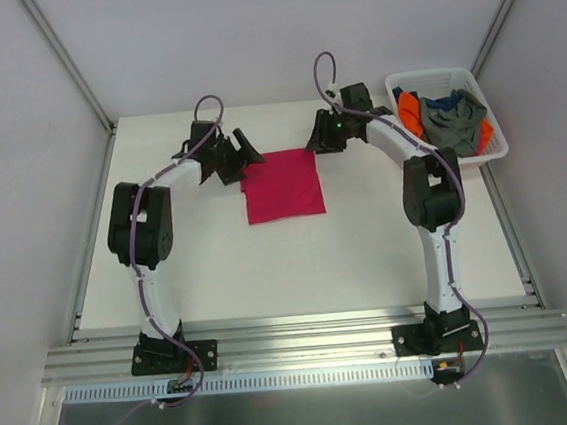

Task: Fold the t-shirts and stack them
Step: Fold the tshirt

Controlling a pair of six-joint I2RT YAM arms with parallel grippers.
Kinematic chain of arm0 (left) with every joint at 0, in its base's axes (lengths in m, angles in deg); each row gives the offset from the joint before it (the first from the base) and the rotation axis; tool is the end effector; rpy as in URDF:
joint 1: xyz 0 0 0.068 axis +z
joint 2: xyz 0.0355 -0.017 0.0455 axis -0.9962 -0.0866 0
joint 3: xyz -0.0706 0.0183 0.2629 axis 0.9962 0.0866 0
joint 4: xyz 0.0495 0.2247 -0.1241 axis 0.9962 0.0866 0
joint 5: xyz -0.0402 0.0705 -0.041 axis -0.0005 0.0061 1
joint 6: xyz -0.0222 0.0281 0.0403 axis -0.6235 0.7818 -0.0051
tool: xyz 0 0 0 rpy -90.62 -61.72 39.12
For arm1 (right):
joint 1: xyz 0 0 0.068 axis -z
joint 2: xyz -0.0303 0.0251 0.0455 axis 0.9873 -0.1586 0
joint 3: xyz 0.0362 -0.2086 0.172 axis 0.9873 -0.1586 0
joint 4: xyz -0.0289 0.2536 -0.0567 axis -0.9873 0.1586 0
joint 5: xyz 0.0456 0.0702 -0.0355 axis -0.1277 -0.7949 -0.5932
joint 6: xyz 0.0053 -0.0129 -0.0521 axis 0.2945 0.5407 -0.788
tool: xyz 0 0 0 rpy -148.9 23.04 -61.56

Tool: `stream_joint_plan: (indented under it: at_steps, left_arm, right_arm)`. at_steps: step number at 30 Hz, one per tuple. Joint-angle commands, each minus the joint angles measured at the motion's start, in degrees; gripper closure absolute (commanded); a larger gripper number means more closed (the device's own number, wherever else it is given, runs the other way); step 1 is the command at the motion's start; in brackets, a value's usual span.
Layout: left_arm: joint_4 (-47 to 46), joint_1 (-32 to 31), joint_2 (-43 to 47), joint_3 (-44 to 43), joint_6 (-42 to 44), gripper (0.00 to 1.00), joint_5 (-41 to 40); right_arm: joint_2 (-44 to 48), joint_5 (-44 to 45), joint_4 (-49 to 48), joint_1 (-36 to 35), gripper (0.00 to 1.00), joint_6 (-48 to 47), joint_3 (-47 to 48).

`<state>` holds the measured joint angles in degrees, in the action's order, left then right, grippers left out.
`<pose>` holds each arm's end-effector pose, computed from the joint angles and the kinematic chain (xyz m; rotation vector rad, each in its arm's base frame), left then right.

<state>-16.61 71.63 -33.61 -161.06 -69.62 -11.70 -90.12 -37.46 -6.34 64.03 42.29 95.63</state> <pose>0.4486 -0.1205 0.1849 -0.3363 2.2813 -0.9381 0.4949 0.1659 0.2099 -0.4260 2.2810 0.7296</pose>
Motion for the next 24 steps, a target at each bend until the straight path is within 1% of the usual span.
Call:
stream_joint_plan:
  at_steps: [1,2,4,5,7,8,10,11,12,14,19,21,23,24]
  left_arm:
    - [4.8,0.3,14.8,1.8,9.1,0.14,-1.3]
    - [5.9,0.3,16.4,3.8,9.8,0.13,-2.0]
    - [6.9,0.3,19.5,5.6,11.1,0.11,-3.6]
    - [7.7,0.2,20.1,7.4,11.0,0.10,-4.2]
    - [7.9,0.2,20.4,9.0,10.0,0.10,-4.6]
    - [7.8,0.1,19.9,9.8,9.7,0.10,-4.5]
    - [7.8,-0.6,17.5,10.1,9.1,0.10,-5.8]
    - [7.9,-1.0,16.7,10.0,8.8,0.09,-6.4]
    - [7.8,-1.3,15.0,10.0,8.7,0.09,-7.0]
    - [7.7,-2.1,13.4,8.9,8.8,0.09,-8.8]
    - [7.7,-3.0,8.1,5.6,8.8,0.10,-11.8]
    - [7.7,-3.4,6.4,5.0,8.0,0.11,-13.6]
    - [7.7,-3.6,5.2,4.8,6.7,0.12,-14.4]
    - [7.6,-3.6,4.3,4.8,5.6,0.16,-14.8]
  right_arm:
    - [16.8,-6.4,2.1,0.0,0.51,-1.9,-4.0]
    - [22.3,-6.4,2.1,-0.1,0.45,-2.3,-6.6]
    - [28.4,-5.2,1.6,-0.1,0.38,-2.7,-13.3]
    - [33.7,-4.8,1.8,0.1,0.33,-3.1,-19.0]
    - [38.0,-2.6,3.7,0.1,0.29,-3.7,-23.9]
    - [40.2,-1.5,4.5,0.1,0.26,-4.0,-28.8]
    - [45.2,2.4,7.3,0.2,0.22,-4.1,-32.9]
    - [46.6,3.2,8.2,0.4,0.22,-4.1,-36.6]
    - [49.5,5.2,8.6,0.7,0.22,-3.5,-38.8]
    - [52.1,7.3,9.5,1.3,0.21,-2.9,-43.2]
    - [60.4,11.8,11.7,1.8,0.20,-2.2,-47.4]
    - [62.0,12.8,13.1,1.8,0.20,-2.3,-47.8]
    - [63.7,13.4,14.6,2.0,0.20,-2.4,-48.1]
    - [64.3,14.3,15.1,1.9,0.20,-2.6,-48.1]
